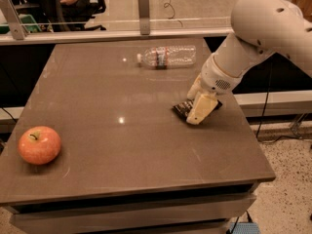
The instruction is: Move rxbar chocolate near apple
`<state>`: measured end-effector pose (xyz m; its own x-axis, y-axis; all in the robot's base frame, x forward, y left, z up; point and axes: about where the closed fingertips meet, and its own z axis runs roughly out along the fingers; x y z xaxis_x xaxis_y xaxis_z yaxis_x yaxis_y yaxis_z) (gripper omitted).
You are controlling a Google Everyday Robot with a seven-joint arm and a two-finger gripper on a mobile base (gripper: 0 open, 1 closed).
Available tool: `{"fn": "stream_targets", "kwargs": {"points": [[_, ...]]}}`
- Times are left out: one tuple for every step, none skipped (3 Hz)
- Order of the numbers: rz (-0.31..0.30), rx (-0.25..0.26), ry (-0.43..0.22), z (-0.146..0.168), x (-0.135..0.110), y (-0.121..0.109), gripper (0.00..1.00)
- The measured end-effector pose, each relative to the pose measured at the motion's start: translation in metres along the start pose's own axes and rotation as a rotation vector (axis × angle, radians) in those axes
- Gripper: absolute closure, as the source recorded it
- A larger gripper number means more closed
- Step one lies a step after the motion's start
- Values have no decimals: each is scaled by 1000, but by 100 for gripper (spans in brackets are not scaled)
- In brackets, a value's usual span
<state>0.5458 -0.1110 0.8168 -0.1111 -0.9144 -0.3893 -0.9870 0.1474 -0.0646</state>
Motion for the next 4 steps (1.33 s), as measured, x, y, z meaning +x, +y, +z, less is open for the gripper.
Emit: {"fn": "stream_targets", "kwargs": {"points": [[0,0,0,-5,-2,0,87],[0,0,0,-5,-2,0,100],[-35,-39,-65,-19,-41,7,100],[-89,-50,-154,-38,-107,19,100]]}}
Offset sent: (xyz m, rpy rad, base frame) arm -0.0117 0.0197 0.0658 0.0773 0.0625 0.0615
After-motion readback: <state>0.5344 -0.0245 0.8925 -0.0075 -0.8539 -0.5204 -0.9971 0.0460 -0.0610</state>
